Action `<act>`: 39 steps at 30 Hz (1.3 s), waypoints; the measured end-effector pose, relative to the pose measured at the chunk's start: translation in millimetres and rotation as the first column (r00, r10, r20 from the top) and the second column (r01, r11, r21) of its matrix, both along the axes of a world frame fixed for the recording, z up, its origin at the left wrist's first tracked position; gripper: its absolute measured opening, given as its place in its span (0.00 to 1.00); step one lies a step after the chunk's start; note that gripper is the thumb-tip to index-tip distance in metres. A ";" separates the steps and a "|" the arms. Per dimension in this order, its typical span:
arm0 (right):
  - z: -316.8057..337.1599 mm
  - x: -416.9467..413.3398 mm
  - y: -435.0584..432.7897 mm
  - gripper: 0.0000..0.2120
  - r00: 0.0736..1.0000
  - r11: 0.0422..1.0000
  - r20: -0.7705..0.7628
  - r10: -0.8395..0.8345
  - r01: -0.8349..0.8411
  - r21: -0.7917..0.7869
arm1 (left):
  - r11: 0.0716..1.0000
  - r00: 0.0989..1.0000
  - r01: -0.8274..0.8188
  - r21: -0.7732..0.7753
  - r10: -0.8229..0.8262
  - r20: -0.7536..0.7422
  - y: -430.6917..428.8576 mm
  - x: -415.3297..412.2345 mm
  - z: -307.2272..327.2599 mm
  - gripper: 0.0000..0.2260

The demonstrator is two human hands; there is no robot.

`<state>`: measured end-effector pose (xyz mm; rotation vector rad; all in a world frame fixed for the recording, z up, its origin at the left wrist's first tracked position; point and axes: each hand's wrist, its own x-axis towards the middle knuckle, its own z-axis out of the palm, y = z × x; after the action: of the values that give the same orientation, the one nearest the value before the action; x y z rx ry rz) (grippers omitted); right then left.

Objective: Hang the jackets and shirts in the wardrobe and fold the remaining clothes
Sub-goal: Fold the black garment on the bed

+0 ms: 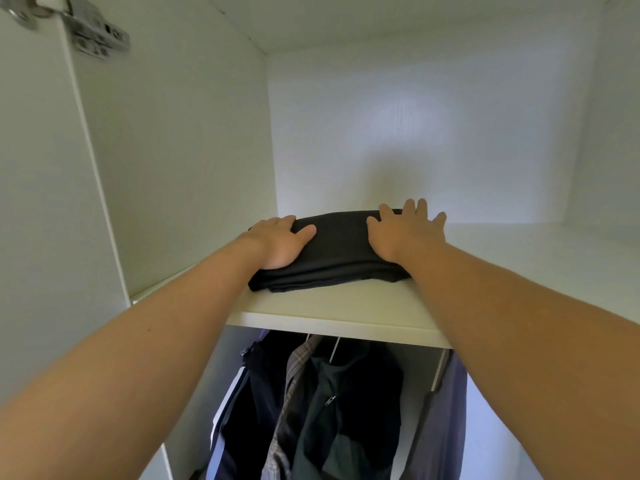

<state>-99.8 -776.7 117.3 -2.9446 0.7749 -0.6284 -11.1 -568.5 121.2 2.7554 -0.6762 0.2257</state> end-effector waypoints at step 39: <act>-5.6 60.9 38.2 0.12 0.942 0.942 -0.084 0.326 -0.315 0.119 | 0.870 0.981 -0.188 0.456 0.150 0.120 -42.2 110.6 5.5 0.38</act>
<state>-38.9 -738.5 111.6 -2.9273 0.3050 -0.4016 99.5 -610.7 126.7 3.2927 -0.5656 0.2385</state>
